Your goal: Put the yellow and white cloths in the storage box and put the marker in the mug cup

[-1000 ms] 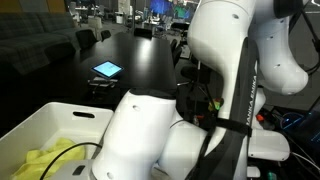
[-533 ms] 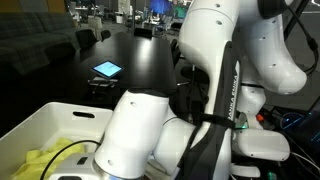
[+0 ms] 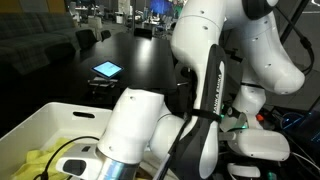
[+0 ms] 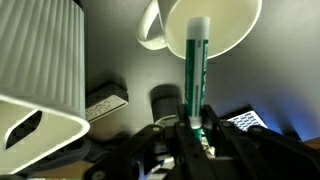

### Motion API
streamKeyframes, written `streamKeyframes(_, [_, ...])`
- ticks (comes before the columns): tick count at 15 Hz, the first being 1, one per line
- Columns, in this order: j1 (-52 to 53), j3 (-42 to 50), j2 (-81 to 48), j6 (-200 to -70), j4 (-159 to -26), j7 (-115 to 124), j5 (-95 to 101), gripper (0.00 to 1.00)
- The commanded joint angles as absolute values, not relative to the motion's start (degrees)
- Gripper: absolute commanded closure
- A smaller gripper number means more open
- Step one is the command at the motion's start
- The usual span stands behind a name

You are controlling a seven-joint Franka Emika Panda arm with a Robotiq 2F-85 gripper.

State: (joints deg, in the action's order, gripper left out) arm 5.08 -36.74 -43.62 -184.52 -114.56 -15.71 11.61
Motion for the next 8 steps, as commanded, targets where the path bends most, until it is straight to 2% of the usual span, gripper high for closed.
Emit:
streamKeyframes(1, [2.2,-39.1,-44.9,-186.4,-115.5,-16.6,14.0,0.91])
streamKeyframes(8, [2.7,-38.2,-45.2,-187.7,-117.1,-16.2,15.1,0.91])
